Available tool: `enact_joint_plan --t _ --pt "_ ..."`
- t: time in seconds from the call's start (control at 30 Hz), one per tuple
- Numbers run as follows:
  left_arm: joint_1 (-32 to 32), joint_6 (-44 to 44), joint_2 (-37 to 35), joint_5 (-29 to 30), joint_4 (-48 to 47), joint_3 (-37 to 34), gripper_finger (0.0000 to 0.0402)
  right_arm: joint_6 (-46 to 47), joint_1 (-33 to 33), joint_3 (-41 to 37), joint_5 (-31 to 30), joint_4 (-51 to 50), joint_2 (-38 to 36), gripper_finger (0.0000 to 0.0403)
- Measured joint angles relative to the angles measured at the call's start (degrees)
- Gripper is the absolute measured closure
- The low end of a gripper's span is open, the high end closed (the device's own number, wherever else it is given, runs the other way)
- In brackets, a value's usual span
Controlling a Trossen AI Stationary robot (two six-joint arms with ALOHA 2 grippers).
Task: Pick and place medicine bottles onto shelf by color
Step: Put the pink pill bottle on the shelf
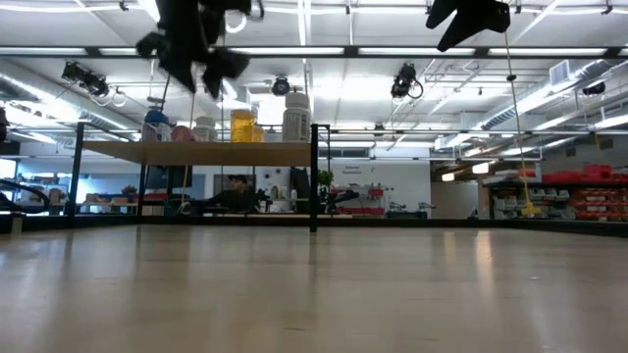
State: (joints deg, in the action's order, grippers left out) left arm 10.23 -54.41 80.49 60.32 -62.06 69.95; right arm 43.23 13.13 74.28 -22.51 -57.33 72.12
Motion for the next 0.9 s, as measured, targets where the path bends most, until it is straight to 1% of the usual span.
enact_joint_plan --t 0.1,0.17,0.23,0.3,0.37,0.43,0.53,0.57,0.6,0.63,0.7,0.77,0.83,0.9 --pt "-2.06 5.38 -1.53 -1.3 -2.96 5.92 0.0191 1.63 -0.05 0.0 -0.9 2.19 -0.01 0.016" --pt "-3.57 8.19 -2.98 -3.63 -3.15 10.92 0.0195 2.07 -0.58 -0.01 -0.98 5.62 0.0 0.016" --pt "-5.07 8.62 -4.7 -6.25 -4.51 15.36 0.0199 1.73 -1.19 0.0 -1.02 10.21 0.33 0.016" --pt "-6.68 9.61 -6.69 -8.81 -3.46 19.03 0.0202 0.05 -1.93 -0.02 -0.77 14.4 0.88 0.016" --pt "-8.11 13.82 -8.62 -12.76 -2.55 21.56 0.0205 -2.52 -2.72 0.0 -0.34 19.4 1.88 0.016" --pt "-9.17 16.31 -10.77 -18.23 -2.0 23.27 0.0208 -5.42 -2.94 -0.02 0.28 22.2 3.41 0.016" --pt "-10.15 14.94 -13.69 -25.07 -2.14 24.65 0.0212 -9.34 -3.36 0.0 2.62 27.86 6.11 0.016" --pt "-10.37 13.66 -14.83 -26.52 -2.31 24.65 0.0214 -10.15 -3.48 0.0 3.68 30.69 6.93 0.016" --pt "-10.55 11.53 -15.77 -26.77 -3.13 24.63 0.0216 -10.5 -3.52 0.0 4.62 32.32 7.86 0.016" --pt "-10.59 8.99 -16.16 -25.83 -4.65 24.63 0.0219 -10.64 -3.71 0.0 4.69 33.77 8.99 0.016" --pt "-10.37 2.59 -17.34 -21.01 -10.66 24.66 0.0225 -10.44 -3.82 0.0 5.06 37.4 10.77 0.016" --pt "-8.9 -2.12 -16.55 -16.37 -17.41 24.55 0.0229 -10.02 -3.97 -0.02 5.12 39.85 12.18 0.016" --pt "-5.7 -5.36 -15.7 -16.38 -22.21 24.37 0.023 -9.44 -4.02 0.0 5.71 42.63 13.34 0.016" --pt "-1.79 -6.8 -13.89 -20.19 -23.06 24.37 0.0222 -9.31 -4.02 -0.02 6.63 43.02 13.71 0.016"
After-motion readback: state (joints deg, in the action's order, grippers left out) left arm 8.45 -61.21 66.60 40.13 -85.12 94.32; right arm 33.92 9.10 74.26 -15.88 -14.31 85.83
